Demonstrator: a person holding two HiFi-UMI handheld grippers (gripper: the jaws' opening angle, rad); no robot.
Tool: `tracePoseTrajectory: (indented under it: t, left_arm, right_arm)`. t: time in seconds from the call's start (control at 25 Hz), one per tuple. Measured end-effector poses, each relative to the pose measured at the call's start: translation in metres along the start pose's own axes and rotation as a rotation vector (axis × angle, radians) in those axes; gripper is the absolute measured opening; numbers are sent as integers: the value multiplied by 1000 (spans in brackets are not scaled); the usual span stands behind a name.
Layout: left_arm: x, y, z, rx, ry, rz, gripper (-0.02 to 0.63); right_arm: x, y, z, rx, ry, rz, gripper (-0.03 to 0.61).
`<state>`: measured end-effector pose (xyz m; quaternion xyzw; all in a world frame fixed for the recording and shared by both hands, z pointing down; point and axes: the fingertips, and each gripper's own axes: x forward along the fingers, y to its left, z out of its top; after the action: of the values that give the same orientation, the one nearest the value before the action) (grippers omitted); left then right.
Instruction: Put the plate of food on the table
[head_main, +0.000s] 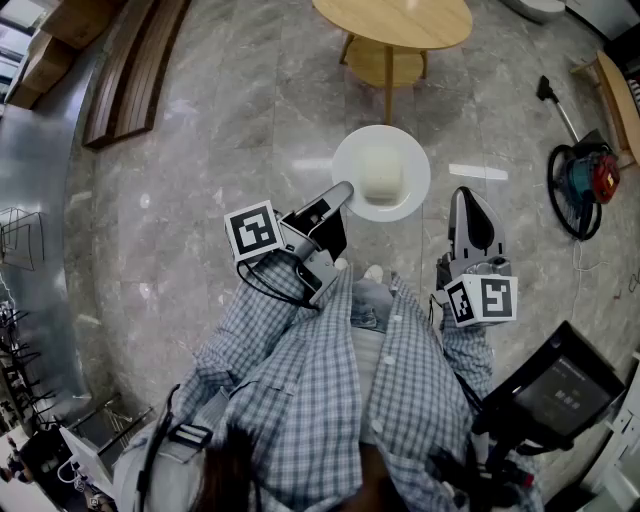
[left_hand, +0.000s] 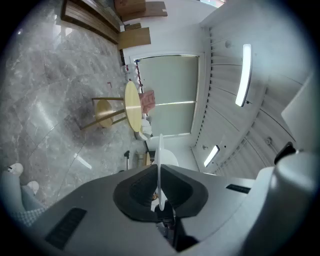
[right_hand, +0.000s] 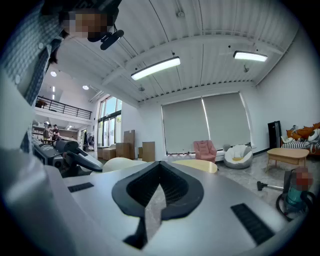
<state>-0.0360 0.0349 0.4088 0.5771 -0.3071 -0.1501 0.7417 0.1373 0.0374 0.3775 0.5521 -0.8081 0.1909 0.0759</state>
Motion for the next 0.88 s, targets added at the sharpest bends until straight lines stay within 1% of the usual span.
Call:
tracePoseTrajectory:
  t: [0.2, 0.44, 0.88]
  left_arm:
    - [3, -3, 1, 9, 14, -3, 20]
    - [3, -5, 5, 19, 10, -7, 20]
    - [3, -5, 6, 17, 11, -5, 20]
  right_arm:
    - [-1, -2, 1, -6, -3, -11, 8]
    - [0, -2, 1, -17, -6, -16, 7]
    - [-4, -13, 4, 28, -33, -57, 8]
